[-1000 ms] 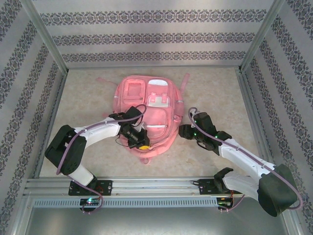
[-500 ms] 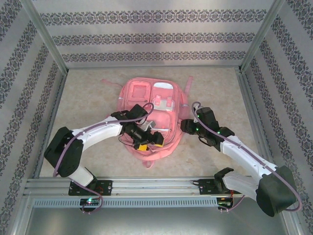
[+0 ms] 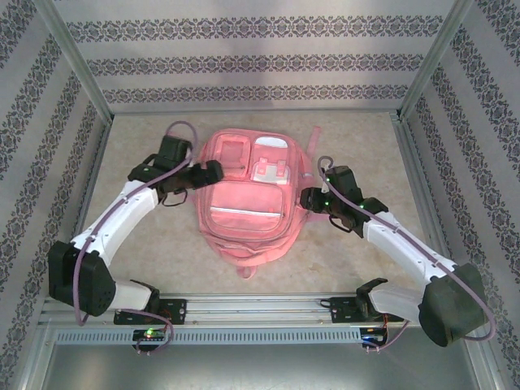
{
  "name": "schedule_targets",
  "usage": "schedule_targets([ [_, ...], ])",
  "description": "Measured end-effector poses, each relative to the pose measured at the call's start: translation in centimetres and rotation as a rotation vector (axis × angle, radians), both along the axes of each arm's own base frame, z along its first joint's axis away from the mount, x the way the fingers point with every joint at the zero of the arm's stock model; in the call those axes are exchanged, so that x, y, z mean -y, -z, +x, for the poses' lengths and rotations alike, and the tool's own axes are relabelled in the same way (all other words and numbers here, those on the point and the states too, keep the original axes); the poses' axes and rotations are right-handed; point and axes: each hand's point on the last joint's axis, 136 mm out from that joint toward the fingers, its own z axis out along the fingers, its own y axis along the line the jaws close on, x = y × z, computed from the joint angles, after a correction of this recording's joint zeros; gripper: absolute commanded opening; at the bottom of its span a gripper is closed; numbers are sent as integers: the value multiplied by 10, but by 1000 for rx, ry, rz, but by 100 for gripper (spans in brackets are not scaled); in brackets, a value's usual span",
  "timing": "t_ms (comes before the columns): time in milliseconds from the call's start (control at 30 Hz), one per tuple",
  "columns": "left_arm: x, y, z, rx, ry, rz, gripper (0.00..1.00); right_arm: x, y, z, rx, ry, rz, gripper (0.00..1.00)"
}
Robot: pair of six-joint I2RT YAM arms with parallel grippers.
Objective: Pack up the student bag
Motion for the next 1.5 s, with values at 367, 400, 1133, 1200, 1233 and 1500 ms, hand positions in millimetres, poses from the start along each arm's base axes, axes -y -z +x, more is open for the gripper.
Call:
schedule_targets([
  [367,8,80,1,-87,-5,-190,100,8,7,9,-34,43,13,62],
  [400,14,78,0,-77,15,-205,100,10,8,9,-36,49,13,90],
  [1133,-103,85,-14,285,-31,555,100,82,5,62,340,31,-263,98],
  [1200,-106,85,-12,315,-26,578,100,91,18,58,350,24,-294,98],
  [1233,-108,84,-10,335,-28,586,100,100,22,58,365,42,-301,98],
  [1500,-124,89,9,456,-50,566,100,158,42,62,378,263,-315,98],
])
